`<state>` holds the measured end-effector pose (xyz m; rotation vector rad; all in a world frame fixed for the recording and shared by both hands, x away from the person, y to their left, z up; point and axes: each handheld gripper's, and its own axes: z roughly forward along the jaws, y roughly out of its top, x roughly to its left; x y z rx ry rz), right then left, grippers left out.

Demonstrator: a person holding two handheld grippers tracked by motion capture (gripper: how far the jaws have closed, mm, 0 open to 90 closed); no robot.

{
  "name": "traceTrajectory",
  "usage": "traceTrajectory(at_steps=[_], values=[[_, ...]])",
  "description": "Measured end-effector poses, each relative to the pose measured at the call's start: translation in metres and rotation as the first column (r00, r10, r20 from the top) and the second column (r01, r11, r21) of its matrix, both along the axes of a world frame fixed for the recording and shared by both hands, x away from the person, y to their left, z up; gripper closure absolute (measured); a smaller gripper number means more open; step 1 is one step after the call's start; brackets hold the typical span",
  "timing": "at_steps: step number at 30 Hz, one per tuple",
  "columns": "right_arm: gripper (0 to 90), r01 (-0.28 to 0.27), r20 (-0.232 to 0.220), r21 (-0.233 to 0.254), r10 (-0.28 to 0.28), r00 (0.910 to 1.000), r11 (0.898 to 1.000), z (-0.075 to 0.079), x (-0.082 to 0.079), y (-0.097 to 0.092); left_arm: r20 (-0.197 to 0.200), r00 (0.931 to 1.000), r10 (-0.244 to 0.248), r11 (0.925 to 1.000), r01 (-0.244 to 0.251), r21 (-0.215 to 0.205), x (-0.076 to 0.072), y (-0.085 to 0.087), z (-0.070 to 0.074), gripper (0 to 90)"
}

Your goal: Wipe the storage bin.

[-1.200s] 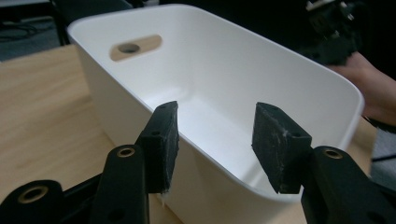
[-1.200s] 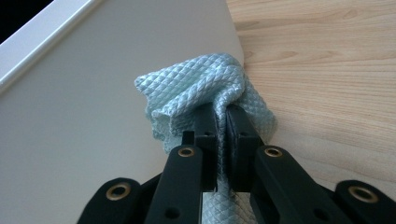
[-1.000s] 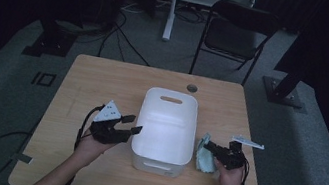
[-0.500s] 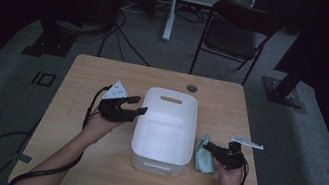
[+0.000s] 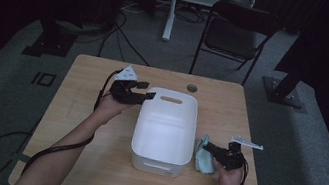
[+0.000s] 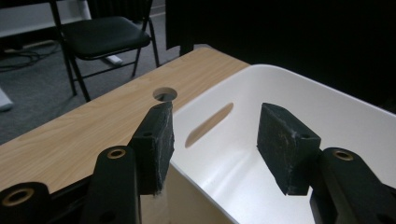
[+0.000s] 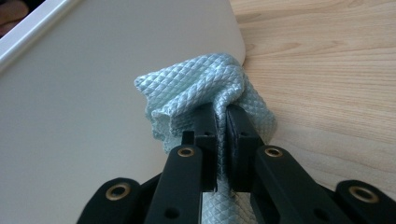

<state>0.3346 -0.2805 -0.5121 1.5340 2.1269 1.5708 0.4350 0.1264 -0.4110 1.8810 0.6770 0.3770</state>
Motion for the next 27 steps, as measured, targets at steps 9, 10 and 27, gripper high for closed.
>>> traceTrajectory(at_steps=[9,10,27], values=[[84.6,-0.006,-0.007,-0.002,0.006,1.0,1.0,-0.002,0.0,0.0,-0.027,0.9996,-0.009,0.9992,0.008,-0.039,0.032,0.002,-0.009,46.3],[84.6,-0.006,-0.007,-0.001,0.006,1.0,1.0,-0.003,0.0,0.0,-0.042,0.9989,-0.02,0.9986,0.018,-0.05,0.035,0.002,-0.01,46.3],[84.6,-0.005,-0.015,-0.004,0.005,0.9999,1.0,-0.006,0.001,-0.003,-0.067,0.9941,-0.085,0.9961,0.084,-0.026,0.056,-0.009,-0.03,51.3]])
